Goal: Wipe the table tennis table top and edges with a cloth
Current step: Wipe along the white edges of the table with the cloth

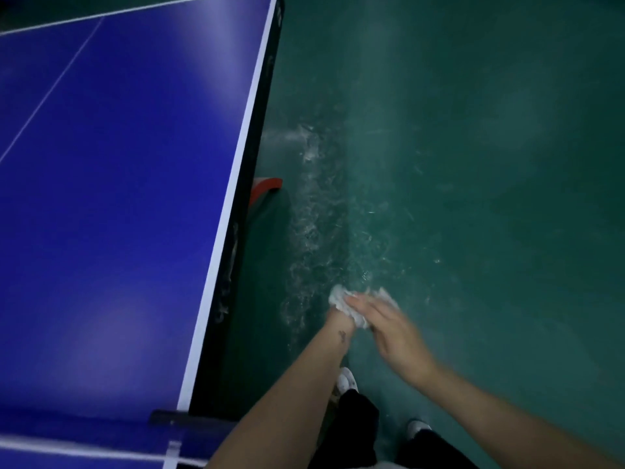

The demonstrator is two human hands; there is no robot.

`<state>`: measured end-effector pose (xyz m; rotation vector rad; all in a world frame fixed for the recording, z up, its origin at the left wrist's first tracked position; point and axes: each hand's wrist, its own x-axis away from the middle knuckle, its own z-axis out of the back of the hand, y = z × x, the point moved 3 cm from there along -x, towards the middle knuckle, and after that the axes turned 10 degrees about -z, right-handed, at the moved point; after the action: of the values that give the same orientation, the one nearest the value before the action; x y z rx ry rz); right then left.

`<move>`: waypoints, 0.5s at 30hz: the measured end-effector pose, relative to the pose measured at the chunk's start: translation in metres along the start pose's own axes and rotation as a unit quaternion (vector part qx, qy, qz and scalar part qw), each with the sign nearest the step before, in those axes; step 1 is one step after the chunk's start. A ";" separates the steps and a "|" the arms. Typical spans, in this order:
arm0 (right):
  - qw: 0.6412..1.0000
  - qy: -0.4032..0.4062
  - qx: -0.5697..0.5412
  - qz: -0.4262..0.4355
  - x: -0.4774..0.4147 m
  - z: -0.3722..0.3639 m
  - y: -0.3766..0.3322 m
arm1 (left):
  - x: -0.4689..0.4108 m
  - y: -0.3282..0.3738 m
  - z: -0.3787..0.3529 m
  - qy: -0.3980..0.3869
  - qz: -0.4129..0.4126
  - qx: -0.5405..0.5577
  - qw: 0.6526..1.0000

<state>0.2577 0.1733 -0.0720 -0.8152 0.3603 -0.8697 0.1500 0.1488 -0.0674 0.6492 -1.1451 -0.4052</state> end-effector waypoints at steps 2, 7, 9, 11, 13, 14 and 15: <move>0.982 -0.065 0.099 -0.145 -0.013 -0.011 0.016 | -0.006 0.004 0.011 -0.061 -0.013 -0.043 0.997; 0.993 0.036 0.086 -0.069 -0.018 -0.020 -0.017 | -0.035 0.008 0.053 -0.029 -0.028 -0.294 0.955; 0.976 -0.039 0.213 0.014 -0.021 -0.038 -0.028 | -0.041 0.006 0.064 -0.038 -0.058 -0.326 0.943; 0.957 -0.090 0.247 -0.122 -0.032 -0.037 -0.015 | -0.039 0.007 0.074 -0.052 -0.102 -0.369 0.922; 0.982 -0.022 0.136 -0.128 -0.040 -0.037 -0.020 | -0.037 0.008 0.085 -0.066 -0.118 -0.420 0.897; 0.995 -0.005 0.071 -0.076 -0.042 -0.045 -0.032 | -0.035 0.007 0.089 -0.080 -0.119 -0.422 0.895; 0.996 -0.015 0.081 -0.029 -0.040 -0.059 -0.039 | -0.033 0.004 0.091 -0.100 -0.119 -0.395 0.905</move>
<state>0.1778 0.1616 -0.0819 -0.6904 0.2372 -0.9268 0.0531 0.1477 -0.0641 0.0226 -0.9788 -1.0951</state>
